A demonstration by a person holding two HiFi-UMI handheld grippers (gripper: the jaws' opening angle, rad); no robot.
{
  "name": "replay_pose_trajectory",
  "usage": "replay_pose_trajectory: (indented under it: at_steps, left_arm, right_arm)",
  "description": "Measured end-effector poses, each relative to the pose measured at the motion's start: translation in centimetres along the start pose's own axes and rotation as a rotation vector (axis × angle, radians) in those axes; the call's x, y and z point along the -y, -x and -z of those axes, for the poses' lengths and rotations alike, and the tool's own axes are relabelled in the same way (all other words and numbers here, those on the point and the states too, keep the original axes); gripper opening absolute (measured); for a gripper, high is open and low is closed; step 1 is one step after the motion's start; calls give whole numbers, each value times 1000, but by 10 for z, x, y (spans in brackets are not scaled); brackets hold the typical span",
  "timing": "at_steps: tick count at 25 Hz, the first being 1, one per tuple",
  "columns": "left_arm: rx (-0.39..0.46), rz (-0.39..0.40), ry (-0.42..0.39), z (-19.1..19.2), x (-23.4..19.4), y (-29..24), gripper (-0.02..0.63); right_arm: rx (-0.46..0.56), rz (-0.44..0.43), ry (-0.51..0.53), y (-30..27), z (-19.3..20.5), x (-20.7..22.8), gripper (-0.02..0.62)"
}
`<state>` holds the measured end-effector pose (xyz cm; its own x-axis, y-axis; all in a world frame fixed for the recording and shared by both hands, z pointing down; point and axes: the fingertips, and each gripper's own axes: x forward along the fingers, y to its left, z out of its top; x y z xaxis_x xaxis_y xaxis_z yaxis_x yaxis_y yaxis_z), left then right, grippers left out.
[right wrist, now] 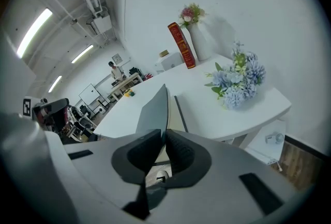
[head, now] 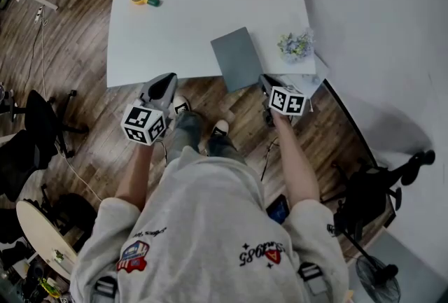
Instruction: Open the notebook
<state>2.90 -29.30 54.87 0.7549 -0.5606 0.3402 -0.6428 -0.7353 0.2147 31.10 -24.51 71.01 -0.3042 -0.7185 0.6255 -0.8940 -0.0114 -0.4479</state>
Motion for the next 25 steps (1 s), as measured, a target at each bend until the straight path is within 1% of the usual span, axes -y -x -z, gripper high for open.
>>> replay_pose_trajectory:
  at_steps: [4,6,13,18,25]
  left_arm:
    - [11,-3,1,3,5,11,5]
    - [17,-7,5,5,6,16,5]
    - [35,-16,16,11,12,34,5]
    - [42,-28,27,16,10,45,5]
    - [55,-45,46,20,3,57,5]
  right_arm:
    - [15,42,140,8,-1,-17,37]
    - [42,42,173,12,-6,-30,37]
    - [71,-7,206,22,-6,-66,34]
    - [81,-43,205,24,-4,-84,32]
    - [79,-99,275,23,1,-121,32]
